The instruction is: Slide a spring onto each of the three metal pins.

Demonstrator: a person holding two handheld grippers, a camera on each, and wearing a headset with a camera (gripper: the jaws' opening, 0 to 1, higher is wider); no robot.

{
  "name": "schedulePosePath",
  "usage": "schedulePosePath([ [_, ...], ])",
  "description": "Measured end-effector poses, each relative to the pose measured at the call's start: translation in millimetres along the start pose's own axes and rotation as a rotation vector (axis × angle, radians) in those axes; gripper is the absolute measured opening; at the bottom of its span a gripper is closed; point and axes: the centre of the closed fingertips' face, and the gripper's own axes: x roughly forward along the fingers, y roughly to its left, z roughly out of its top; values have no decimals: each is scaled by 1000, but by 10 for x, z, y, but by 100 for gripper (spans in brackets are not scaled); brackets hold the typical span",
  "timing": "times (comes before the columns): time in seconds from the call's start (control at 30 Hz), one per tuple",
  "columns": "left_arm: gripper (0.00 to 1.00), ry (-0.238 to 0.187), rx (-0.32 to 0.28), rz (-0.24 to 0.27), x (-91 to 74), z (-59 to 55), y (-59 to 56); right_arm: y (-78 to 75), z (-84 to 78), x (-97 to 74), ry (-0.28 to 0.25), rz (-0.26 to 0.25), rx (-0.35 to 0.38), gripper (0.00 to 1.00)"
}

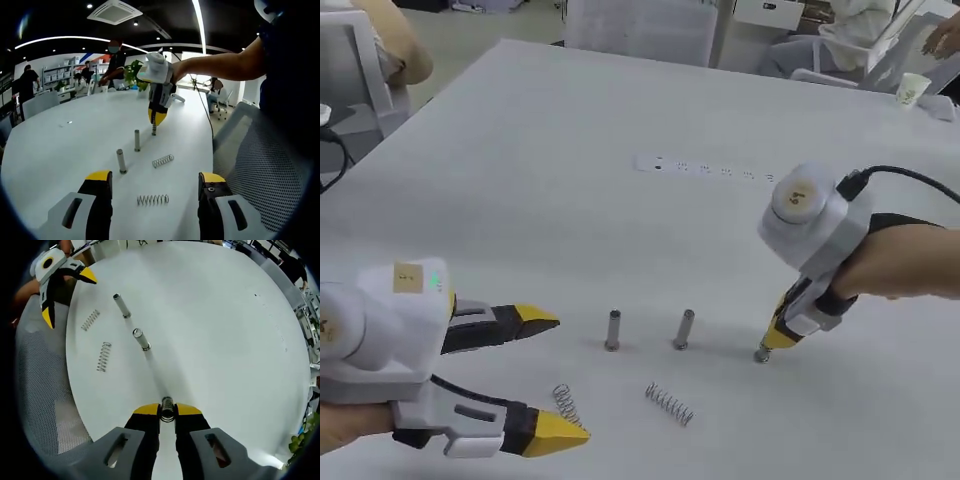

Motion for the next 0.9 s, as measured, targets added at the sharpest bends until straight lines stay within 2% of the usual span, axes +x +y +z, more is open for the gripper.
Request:
schedulePosePath([
  [0.13,66,1,-2,0,-3,-9,-2,-16,-29,67,16,-8,-13,9],
  [0.4,65,-2,-4,2,-17,-14,4,-30,-31,122,15,-11,-8,9],
  [0.73,65,-3,-7,4,-23,-10,3,-56,-4,106,-7,-24,-5,10],
  [0.9,65,-2,-7,3,-21,-13,-5,-56,25,96,-28,-27,2,14],
])
